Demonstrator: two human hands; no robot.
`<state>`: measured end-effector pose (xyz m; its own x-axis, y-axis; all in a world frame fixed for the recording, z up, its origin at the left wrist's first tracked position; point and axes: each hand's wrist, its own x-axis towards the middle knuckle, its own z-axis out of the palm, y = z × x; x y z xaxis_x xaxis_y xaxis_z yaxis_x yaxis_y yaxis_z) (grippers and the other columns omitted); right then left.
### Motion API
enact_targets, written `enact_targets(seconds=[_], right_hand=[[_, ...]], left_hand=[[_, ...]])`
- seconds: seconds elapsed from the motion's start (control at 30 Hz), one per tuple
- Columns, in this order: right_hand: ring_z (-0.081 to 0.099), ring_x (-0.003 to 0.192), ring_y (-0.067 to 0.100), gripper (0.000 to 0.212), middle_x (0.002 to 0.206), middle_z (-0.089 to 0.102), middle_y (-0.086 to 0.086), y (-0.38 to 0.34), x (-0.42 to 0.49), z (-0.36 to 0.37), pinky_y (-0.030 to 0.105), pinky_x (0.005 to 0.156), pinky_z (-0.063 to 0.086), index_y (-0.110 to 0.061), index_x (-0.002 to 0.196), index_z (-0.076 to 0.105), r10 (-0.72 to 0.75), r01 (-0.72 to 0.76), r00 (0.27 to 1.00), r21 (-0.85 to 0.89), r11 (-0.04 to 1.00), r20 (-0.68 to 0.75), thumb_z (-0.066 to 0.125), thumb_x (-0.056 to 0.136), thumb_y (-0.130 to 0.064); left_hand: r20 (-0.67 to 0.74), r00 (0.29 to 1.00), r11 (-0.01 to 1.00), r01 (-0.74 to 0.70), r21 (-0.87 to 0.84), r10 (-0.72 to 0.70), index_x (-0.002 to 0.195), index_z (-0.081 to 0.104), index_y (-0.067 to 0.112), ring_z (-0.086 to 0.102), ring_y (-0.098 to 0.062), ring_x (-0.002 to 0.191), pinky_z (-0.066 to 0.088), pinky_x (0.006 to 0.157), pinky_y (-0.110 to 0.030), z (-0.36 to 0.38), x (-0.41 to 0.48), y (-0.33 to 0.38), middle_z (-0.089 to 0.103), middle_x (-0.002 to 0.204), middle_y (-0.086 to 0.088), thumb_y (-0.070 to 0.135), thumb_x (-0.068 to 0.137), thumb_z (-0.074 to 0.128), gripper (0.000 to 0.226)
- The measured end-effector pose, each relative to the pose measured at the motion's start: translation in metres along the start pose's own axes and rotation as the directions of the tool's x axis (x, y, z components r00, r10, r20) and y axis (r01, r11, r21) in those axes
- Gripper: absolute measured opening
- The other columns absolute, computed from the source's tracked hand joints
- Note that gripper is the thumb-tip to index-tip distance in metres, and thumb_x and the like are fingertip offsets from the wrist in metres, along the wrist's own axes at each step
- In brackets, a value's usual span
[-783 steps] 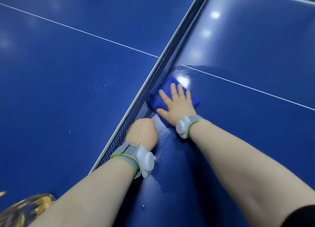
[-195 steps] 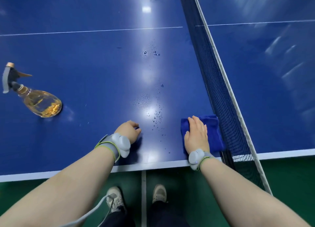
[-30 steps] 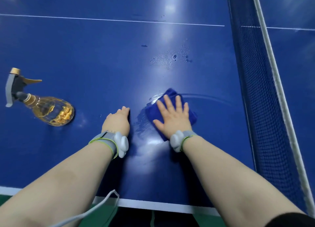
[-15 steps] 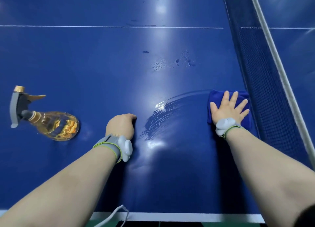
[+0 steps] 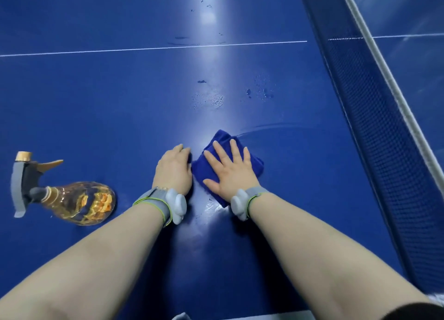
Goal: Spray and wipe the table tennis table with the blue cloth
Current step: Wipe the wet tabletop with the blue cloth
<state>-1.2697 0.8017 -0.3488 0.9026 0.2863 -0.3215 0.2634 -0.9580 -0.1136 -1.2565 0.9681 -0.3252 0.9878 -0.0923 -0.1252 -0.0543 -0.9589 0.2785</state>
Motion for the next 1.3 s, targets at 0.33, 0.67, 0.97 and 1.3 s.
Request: enact_targets(seconds=[0.33, 0.67, 0.97, 1.3], right_hand=[[-0.008, 0.149, 0.038, 0.074, 0.164, -0.008, -0.005, 0.17, -0.034, -0.004, 0.059, 0.118, 0.003, -0.032, 0.156, 0.004, 0.65, -0.639, 0.76, 0.165, 0.752, -0.022, 0.031, 0.095, -0.064], [-0.009, 0.148, 0.043, 0.075, 0.164, -0.009, 0.004, 0.199, 0.007, -0.024, 0.062, 0.117, 0.001, -0.025, 0.157, 0.002, 0.701, -0.687, 0.713, 0.191, 0.701, -0.006, 0.028, 0.097, -0.061], [-0.012, 0.147, 0.044, 0.078, 0.164, -0.011, 0.002, 0.069, 0.071, -0.029, 0.063, 0.116, -0.002, -0.026, 0.157, 0.001, 0.2, -0.198, 0.978, 0.037, 0.98, -0.061, 0.033, 0.095, -0.061], [-0.008, 0.149, 0.038, 0.076, 0.165, -0.004, -0.006, 0.103, 0.073, -0.033, 0.059, 0.117, 0.0, -0.035, 0.156, 0.008, 0.098, -0.098, 0.992, 0.006, 0.995, -0.08, 0.037, 0.092, -0.065]], left_hand=[[0.145, 0.989, 0.99, -0.025, 0.14, 0.004, 0.135, 0.036, 0.012, 0.025, -0.028, 0.133, 0.032, 0.106, -0.045, 0.016, 0.035, 0.0, 0.026, 0.149, -0.005, 0.029, 0.098, 0.035, 0.04], [0.205, 0.977, 0.993, 0.029, 0.118, -0.053, 0.139, 0.034, 0.013, 0.016, -0.026, 0.141, 0.026, 0.111, -0.045, 0.01, 0.041, 0.004, 0.018, 0.155, -0.002, 0.02, 0.102, 0.029, 0.038], [0.229, 0.956, 0.977, 0.155, 0.144, -0.186, 0.126, 0.039, 0.019, 0.053, -0.036, 0.098, 0.042, 0.07, -0.038, 0.003, 0.048, 0.008, 0.035, 0.139, -0.007, 0.025, 0.101, 0.026, 0.029], [-0.018, 0.973, 0.971, 0.231, 0.067, -0.23, 0.095, 0.061, 0.011, 0.056, -0.035, 0.085, 0.046, 0.068, -0.037, 0.001, 0.059, 0.021, 0.062, 0.1, -0.009, 0.019, 0.093, 0.039, 0.023]])
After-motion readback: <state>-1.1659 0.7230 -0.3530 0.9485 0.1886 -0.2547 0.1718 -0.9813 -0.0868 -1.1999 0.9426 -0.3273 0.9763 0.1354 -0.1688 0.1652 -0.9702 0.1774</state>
